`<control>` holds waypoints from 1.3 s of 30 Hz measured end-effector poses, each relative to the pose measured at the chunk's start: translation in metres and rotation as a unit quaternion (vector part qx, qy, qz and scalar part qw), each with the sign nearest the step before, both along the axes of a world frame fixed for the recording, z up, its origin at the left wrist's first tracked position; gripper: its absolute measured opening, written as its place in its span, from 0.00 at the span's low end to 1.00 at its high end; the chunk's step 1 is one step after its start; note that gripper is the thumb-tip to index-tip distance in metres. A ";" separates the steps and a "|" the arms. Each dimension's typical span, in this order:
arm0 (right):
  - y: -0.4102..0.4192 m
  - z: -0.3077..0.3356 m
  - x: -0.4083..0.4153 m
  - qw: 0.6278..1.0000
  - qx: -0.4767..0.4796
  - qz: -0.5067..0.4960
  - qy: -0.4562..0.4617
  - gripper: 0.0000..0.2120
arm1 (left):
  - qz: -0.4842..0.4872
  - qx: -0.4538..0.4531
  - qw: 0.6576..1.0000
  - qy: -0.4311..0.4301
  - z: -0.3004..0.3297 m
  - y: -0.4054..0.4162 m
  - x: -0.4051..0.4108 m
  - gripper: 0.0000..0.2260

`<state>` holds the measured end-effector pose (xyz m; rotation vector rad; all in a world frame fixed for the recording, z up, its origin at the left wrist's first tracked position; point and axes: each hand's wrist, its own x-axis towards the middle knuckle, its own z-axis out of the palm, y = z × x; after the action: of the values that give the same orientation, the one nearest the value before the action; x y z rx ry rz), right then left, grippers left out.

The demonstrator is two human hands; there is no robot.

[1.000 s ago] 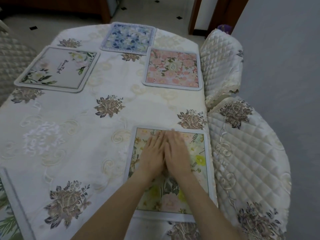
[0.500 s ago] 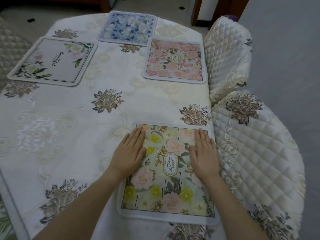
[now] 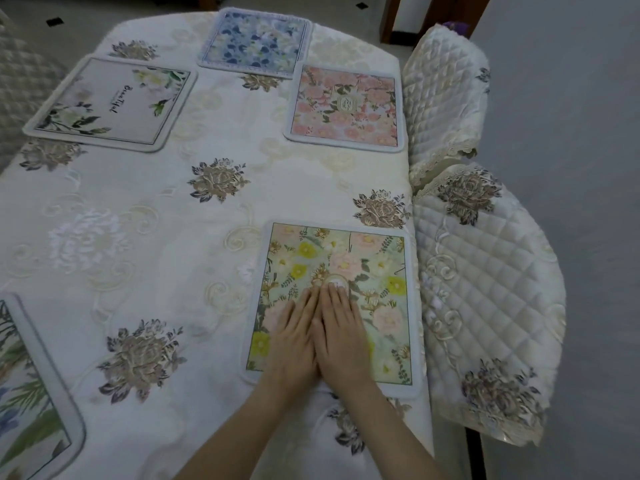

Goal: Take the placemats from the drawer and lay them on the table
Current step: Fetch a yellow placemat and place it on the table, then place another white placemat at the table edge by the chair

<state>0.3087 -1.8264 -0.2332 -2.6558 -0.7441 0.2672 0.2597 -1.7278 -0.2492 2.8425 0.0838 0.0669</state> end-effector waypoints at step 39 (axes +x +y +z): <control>-0.050 0.162 -0.189 0.986 0.145 0.073 0.034 0.23 | 0.229 -0.035 0.969 -0.089 0.209 0.030 -0.285 0.22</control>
<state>0.1201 -1.8767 -0.0713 -2.3123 -0.8837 0.2643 -0.0254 -1.6981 -0.0399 2.6727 0.6870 0.4048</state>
